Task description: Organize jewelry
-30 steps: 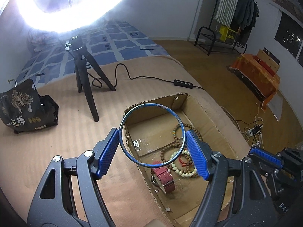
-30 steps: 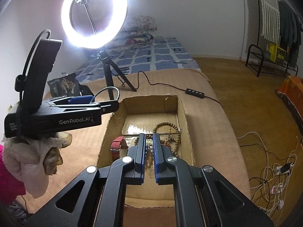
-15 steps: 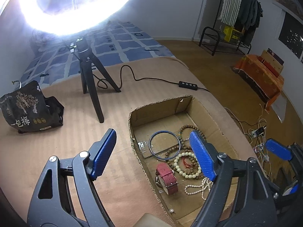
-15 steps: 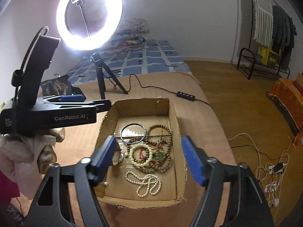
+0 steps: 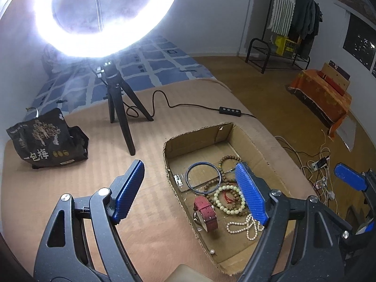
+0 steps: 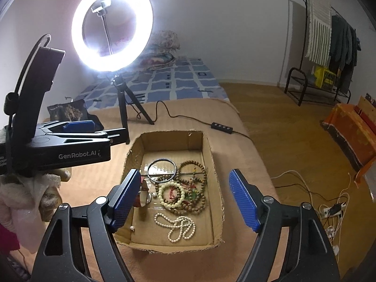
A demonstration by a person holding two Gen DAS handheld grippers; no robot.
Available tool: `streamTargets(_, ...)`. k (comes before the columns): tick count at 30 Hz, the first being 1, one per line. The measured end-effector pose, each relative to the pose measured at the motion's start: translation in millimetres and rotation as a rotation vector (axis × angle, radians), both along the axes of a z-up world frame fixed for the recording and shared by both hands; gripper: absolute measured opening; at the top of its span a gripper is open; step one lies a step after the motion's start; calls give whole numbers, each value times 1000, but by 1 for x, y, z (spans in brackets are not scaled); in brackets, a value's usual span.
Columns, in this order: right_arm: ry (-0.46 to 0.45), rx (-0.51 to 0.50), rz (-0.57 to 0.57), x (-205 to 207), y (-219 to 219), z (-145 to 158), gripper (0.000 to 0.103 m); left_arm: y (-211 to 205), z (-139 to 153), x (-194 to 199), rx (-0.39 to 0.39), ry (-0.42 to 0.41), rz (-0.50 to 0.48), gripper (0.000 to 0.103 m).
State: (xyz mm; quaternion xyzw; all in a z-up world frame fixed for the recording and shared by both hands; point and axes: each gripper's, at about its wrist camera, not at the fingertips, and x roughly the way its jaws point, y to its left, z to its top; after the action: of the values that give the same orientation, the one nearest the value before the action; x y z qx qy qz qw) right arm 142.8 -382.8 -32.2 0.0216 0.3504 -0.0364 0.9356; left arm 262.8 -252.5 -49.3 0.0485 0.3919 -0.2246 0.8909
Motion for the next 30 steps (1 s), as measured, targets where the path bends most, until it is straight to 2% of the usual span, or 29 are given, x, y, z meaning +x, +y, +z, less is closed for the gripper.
streamTargets(9,-53,-41,-6,-29,16,27,77,22,33,-37,-6,-61,-6,82)
streamTargets(21,-111,-57,-20,-64,37,60,77,79,66,-96,-15,-120,23,82)
streamTargets(23,-129,-57,-26,-69,42,64,81,87,70,-108,-20,-131,23,82)
streamTargets(30,-135,-51,-39,-85,51,58,82,114,68,-143,-16,-165,45,83)
